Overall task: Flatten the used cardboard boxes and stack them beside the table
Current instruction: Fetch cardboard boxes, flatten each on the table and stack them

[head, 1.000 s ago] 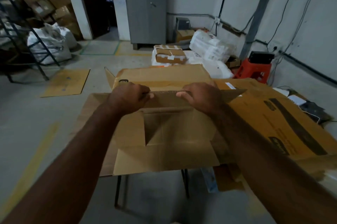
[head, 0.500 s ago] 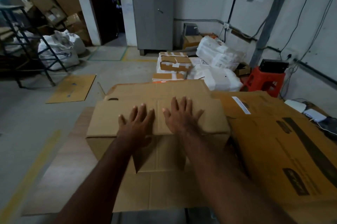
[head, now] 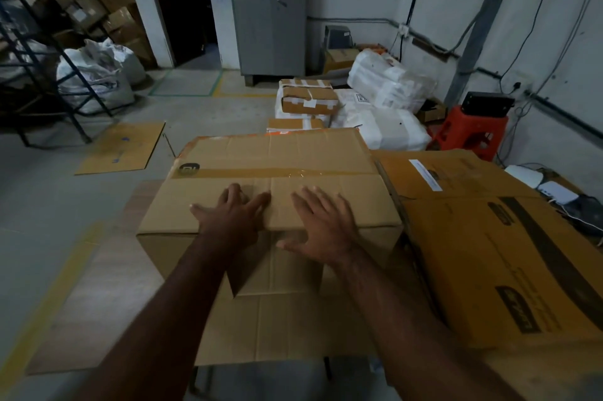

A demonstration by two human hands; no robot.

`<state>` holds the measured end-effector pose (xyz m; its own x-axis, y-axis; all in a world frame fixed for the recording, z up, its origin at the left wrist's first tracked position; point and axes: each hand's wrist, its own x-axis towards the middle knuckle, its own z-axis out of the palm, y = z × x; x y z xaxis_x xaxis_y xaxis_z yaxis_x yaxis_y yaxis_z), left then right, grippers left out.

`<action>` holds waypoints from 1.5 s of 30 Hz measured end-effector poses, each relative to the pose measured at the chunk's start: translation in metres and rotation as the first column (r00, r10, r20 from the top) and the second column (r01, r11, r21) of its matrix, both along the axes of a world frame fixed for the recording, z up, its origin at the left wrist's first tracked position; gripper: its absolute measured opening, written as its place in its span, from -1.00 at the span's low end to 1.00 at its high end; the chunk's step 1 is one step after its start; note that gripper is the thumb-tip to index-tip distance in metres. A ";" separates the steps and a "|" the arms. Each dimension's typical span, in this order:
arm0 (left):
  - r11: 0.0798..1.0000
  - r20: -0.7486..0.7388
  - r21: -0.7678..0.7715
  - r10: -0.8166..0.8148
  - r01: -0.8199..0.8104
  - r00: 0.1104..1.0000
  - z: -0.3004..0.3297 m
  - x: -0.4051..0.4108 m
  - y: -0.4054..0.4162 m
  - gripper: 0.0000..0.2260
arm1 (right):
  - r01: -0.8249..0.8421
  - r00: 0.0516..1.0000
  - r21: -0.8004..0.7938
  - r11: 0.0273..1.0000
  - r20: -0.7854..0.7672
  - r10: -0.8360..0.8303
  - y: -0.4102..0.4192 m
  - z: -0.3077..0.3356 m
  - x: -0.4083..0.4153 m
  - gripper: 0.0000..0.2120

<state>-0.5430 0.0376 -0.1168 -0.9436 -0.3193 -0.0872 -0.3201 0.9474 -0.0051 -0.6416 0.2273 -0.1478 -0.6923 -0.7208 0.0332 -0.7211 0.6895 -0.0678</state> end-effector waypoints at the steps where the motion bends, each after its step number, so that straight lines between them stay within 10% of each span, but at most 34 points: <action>1: 1.000 -0.003 0.001 0.008 -0.008 1.000 0.002 0.004 0.002 -0.16 | 0.018 0.999 -0.011 1.000 -0.030 -0.018 0.008 -0.002 0.004 -0.16; 18: 0.999 -0.053 0.029 0.037 -0.036 0.998 0.001 0.011 -0.003 -0.20 | 0.598 0.801 -0.224 0.769 0.182 -0.570 0.187 0.001 0.037 -0.30; 29: 0.996 -0.156 -0.091 0.001 -0.016 0.988 -0.005 0.013 -0.003 -0.27 | 0.091 0.996 -0.257 0.962 0.002 -0.094 -0.061 0.026 -0.010 -0.55; 35: 0.979 -0.160 -0.025 0.196 -0.203 0.967 -0.012 0.034 -0.019 -0.15 | 0.096 0.992 -0.244 0.965 -0.051 -0.112 -0.080 0.003 -0.019 -0.57; 45: 0.956 0.217 -0.003 0.287 -0.293 0.933 -0.010 0.120 -0.072 0.13 | 0.081 0.993 -0.254 0.964 -0.066 -0.101 -0.094 -0.001 -0.015 -0.53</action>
